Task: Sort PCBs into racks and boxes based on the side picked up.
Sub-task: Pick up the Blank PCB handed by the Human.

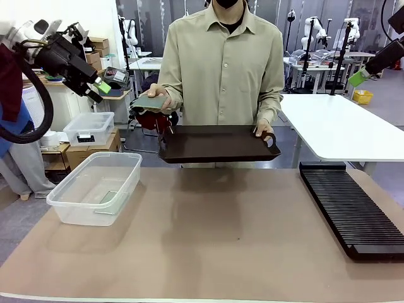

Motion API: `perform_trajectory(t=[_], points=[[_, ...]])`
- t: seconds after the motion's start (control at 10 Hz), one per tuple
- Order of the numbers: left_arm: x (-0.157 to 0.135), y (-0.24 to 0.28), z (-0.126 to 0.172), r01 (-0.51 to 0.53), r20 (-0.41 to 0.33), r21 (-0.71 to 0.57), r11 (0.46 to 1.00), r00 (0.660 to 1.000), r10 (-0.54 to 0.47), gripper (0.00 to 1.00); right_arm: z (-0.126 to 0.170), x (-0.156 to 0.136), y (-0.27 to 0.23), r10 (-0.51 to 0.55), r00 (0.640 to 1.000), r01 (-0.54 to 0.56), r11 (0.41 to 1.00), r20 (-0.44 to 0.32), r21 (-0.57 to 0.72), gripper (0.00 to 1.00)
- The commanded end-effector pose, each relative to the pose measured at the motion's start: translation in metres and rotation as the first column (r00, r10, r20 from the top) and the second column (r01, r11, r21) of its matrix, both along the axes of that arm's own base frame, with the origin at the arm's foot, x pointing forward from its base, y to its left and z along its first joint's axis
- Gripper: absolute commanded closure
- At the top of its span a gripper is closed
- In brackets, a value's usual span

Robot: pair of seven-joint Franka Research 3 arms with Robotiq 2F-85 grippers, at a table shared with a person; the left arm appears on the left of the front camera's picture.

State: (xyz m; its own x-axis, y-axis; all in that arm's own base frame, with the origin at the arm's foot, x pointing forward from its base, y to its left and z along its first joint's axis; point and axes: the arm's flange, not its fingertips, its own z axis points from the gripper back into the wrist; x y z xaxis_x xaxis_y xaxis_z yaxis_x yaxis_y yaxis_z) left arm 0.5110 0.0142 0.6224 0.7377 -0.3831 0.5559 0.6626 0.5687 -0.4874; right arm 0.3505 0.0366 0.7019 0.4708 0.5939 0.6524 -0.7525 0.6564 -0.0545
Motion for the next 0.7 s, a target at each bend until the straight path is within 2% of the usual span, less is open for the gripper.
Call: perform_trajectory(t=[0.0,0.3,0.6], points=[[0.02,0.002,0.0,-0.122,-0.135,-0.177,0.977,0.986,0.099,0.0,-0.001,-0.002,0.001,0.007,1.0,-0.007,1.0,-0.001,-0.005,0.0],[0.046,0.001,-0.026,-0.191,-0.26,-0.329,0.925,0.96,0.106,0.0,-0.001,-0.002,0.001,0.007,1.0,-0.007,1.0,-0.001,-0.005,0.0],[0.061,-0.007,-0.048,-0.256,-0.387,-0.378,0.89,0.917,0.099,0.0,-0.001,-0.002,0.001,0.007,1.0,-0.007,1.0,-0.001,-0.005,0.0]])
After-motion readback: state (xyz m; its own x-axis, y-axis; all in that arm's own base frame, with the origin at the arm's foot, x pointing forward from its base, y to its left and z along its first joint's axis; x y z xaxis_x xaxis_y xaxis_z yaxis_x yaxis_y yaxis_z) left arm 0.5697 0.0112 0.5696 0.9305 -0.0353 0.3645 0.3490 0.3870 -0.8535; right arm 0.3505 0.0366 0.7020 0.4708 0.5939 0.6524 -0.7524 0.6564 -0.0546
